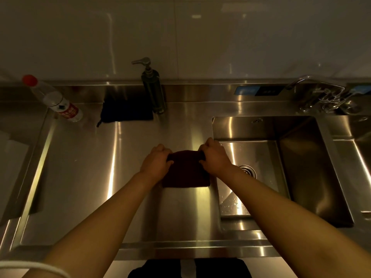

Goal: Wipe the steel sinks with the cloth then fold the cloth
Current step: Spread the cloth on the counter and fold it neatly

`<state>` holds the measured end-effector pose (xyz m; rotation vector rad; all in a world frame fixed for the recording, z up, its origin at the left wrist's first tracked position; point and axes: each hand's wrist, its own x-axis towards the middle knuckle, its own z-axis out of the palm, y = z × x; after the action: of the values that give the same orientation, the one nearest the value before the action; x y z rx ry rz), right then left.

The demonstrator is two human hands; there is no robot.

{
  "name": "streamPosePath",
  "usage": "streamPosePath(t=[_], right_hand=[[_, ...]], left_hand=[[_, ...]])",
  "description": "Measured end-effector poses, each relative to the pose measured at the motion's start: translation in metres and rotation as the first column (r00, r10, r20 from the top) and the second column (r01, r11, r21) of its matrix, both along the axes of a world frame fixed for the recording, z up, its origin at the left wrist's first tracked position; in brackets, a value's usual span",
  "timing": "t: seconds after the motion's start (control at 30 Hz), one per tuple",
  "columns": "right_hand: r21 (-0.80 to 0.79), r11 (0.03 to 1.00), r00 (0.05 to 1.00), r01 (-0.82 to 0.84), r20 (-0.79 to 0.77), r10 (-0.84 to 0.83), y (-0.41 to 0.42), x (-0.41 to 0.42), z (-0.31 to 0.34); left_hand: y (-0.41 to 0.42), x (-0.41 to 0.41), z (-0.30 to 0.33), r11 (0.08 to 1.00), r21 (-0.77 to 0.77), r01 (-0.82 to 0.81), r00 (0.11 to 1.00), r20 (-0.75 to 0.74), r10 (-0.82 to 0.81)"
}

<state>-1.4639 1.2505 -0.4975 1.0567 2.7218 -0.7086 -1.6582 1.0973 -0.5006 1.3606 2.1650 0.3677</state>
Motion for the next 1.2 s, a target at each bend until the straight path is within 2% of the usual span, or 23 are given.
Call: streamPosePath(t=[0.2,0.53,0.77,1.03,1.2], right_hand=[[-0.185,0.983,0.995,0.003,-0.1,-0.021,-0.008,0.009,0.016],[-0.234,0.971,0.964,-0.05,-0.267,-0.015,-0.009,-0.013,0.06],[-0.235,0.97,0.948,-0.063,-0.317,-0.015,-0.023,-0.079,0.072],[-0.272,0.961,0.932,0.054,-0.332,-0.146,-0.033,-0.185,0.069],[-0.273,0.956,0.933,0.105,-0.305,-0.189,-0.02,-0.239,0.062]], left_hand=[[-0.018,0.017,0.027,0.995,0.073,-0.067,0.997,0.041,0.064],[-0.053,0.006,0.078,0.946,0.182,-0.269,0.962,0.093,0.256],[-0.066,-0.068,0.094,0.938,0.206,-0.279,0.959,0.103,0.263],[-0.061,-0.189,0.091,0.943,0.253,-0.215,0.976,0.099,0.196],[-0.039,-0.251,0.077,0.958,0.215,-0.188,0.98,0.111,0.167]])
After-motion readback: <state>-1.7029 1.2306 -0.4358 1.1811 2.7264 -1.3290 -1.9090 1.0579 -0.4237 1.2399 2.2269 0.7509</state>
